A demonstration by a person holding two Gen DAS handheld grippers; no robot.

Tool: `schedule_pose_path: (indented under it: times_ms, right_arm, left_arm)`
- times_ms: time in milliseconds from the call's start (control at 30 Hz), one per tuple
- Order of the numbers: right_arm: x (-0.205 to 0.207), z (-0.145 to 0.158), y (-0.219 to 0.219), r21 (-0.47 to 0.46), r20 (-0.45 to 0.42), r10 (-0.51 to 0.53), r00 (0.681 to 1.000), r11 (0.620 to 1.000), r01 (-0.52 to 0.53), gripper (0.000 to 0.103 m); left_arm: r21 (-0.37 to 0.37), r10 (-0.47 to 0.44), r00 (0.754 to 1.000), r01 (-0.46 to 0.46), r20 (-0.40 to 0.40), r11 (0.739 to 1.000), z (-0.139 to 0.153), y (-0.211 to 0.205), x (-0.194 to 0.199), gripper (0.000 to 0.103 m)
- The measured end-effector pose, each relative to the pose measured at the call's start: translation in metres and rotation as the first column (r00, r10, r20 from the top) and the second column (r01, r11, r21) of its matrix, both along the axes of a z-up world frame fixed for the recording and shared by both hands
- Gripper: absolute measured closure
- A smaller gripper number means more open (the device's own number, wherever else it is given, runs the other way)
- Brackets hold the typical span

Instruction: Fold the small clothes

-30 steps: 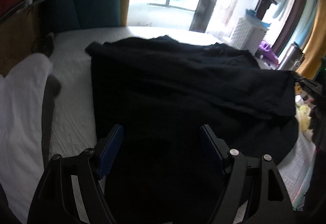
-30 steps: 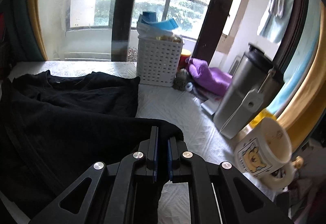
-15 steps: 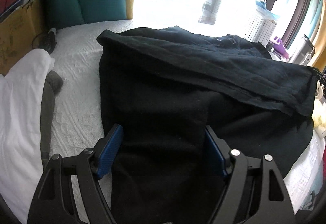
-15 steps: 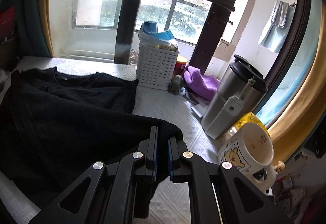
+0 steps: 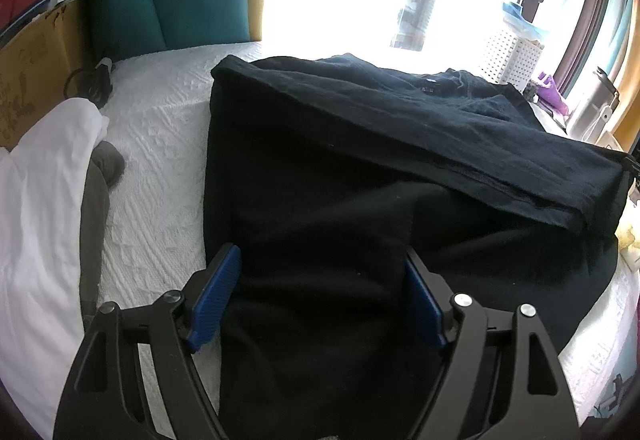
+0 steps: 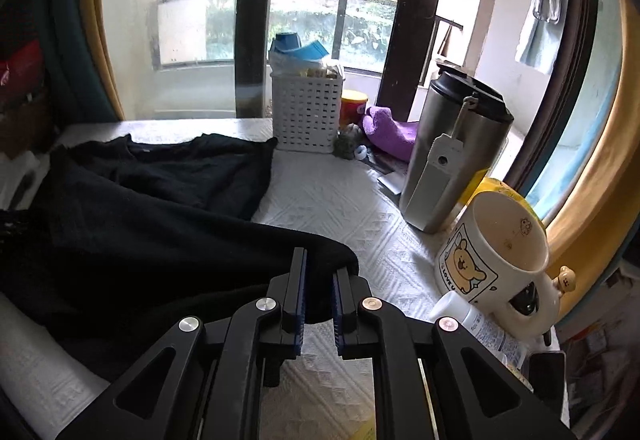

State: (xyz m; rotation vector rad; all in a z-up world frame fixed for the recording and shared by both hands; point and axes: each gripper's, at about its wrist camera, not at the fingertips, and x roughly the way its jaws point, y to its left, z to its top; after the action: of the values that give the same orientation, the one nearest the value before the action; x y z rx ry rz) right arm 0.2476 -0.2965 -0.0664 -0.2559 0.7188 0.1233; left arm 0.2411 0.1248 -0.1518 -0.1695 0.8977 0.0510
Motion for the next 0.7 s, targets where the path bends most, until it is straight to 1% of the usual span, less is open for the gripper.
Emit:
schedule_pose_path:
  times_ms: [100,167,233,267,300,333,367,400,433,467,500,533,600,633,667,700]
  right_arm:
    - [-0.001,-0.001,-0.003,0.009,0.020,0.011,1.000,1.000,-0.011,0.091]
    - [0.003,-0.004,-0.006,-0.010,0.015,-0.020,1.000,1.000,0.020,0.090]
    - [0.005,-0.010,0.000,-0.057,-0.010,-0.021,1.000,0.998,0.021,0.089]
    - [0.005,-0.012,0.000,-0.064,-0.020,-0.018,1.000,0.998,0.017,0.087]
    - [0.005,-0.013,0.000,-0.061,-0.030,-0.019,0.999,0.998,0.017,0.087]
    - [0.003,-0.011,-0.004,-0.013,-0.035,-0.019,0.999,1.000,0.019,0.086]
    - [0.000,-0.008,-0.012,0.058,-0.043,-0.018,0.999,0.998,0.021,0.082]
    - [-0.005,-0.002,-0.025,0.151,-0.053,-0.033,0.998,0.988,0.041,0.072]
    - [-0.009,0.001,-0.029,0.157,-0.052,-0.042,0.998,0.986,0.049,0.029]
    - [-0.014,0.004,-0.033,0.149,-0.048,-0.045,0.998,0.987,0.052,0.000]
    - [-0.018,0.006,-0.035,0.162,-0.046,-0.032,0.998,0.986,0.039,0.000]
    - [-0.023,0.007,-0.035,0.143,-0.040,-0.023,0.999,0.989,0.029,0.000]
    - [-0.030,0.005,-0.026,0.068,-0.024,-0.013,1.000,0.998,0.015,0.000]
    - [-0.033,0.003,-0.020,0.041,-0.017,0.003,1.000,0.999,-0.003,0.000]
    - [-0.036,-0.002,-0.009,0.007,-0.011,0.035,0.999,0.999,-0.035,0.000]
    - [-0.039,-0.005,0.000,-0.005,-0.004,0.060,0.998,0.998,-0.060,0.000]
  left_arm:
    - [-0.003,0.000,1.000,0.000,0.006,1.000,-0.001,0.000,-0.001,0.024]
    - [-0.003,-0.001,1.000,0.001,0.009,1.000,-0.001,0.000,-0.002,0.023]
    - [0.000,0.000,1.000,0.000,0.007,1.000,-0.001,0.000,-0.002,0.023]
    - [0.000,0.002,1.000,-0.002,0.006,1.000,-0.001,0.000,-0.002,0.024]
    - [-0.001,0.004,1.000,-0.004,0.004,1.000,-0.001,-0.001,-0.002,0.024]
    - [-0.001,0.005,1.000,-0.005,0.004,1.000,-0.001,-0.001,-0.001,0.024]
    - [-0.003,0.006,1.000,-0.006,0.003,1.000,-0.001,-0.001,-0.001,0.024]
    - [-0.005,0.007,1.000,-0.007,0.003,1.000,-0.001,-0.001,-0.001,0.024]
    - [-0.007,0.009,1.000,-0.009,0.003,1.000,-0.001,-0.001,-0.001,0.024]
    - [-0.009,0.013,1.000,-0.013,0.001,1.000,-0.001,-0.001,-0.001,0.024]
    - [-0.011,0.015,1.000,-0.015,0.000,1.000,0.000,-0.001,-0.001,0.024]
    - [-0.016,0.017,1.000,-0.017,-0.002,1.000,0.000,0.000,0.000,0.024]
    - [-0.049,0.023,1.000,-0.023,-0.002,0.999,0.002,0.002,-0.001,0.024]
    - [-0.078,0.026,1.000,-0.026,0.004,0.997,0.004,0.004,-0.002,0.024]
    - [-0.097,0.029,0.999,-0.028,0.014,0.995,0.008,0.005,-0.003,0.024]
    - [-0.103,0.029,0.999,-0.026,0.027,0.994,0.012,0.005,-0.005,0.024]
